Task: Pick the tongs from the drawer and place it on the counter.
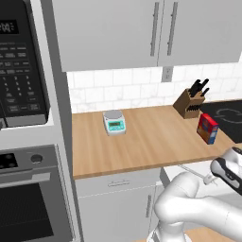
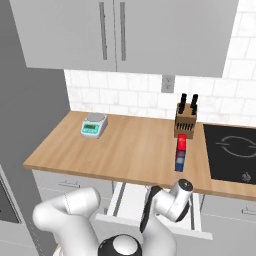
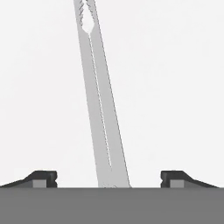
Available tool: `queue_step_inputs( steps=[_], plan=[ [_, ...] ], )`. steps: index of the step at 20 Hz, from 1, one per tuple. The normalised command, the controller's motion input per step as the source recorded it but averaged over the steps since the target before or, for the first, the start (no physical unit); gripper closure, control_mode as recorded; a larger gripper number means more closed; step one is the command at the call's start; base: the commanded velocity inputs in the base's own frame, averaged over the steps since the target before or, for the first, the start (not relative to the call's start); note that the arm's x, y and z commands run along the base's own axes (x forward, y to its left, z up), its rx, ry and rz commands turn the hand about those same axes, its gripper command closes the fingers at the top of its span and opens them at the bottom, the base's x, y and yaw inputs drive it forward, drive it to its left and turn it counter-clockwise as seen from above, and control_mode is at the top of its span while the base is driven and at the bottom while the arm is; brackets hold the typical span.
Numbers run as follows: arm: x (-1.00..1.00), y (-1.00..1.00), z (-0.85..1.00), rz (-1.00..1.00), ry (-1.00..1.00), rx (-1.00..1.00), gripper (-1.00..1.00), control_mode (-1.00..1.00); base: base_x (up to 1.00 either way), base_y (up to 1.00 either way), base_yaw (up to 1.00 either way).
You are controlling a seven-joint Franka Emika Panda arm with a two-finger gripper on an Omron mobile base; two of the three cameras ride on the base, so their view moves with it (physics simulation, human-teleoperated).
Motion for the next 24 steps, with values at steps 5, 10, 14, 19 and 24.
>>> queue_step_inputs(
  steps=[5,10,14,19,24],
  plan=[
    [-0.01,-0.01,-0.40,0.04,0.01,0.00,1.00,-1.00,0.00,0.00,0.00],
    [-0.83,-0.05,-0.59,0.10,0.08,0.00,1.00,-1.00,0.00,0.00,0.00],
    [-0.97,-0.01,-0.57,0.18,0.14,0.00,1.00,-1.00,0.00,0.00,0.00],
    [-0.45,0.00,0.06,0.34,0.01,0.00,1.00,-1.00,0.00,0.00,0.00],
    [-0.10,0.00,0.61,0.40,-0.02,0.00,1.00,-1.00,0.00,0.00,0.00]
  ],
)
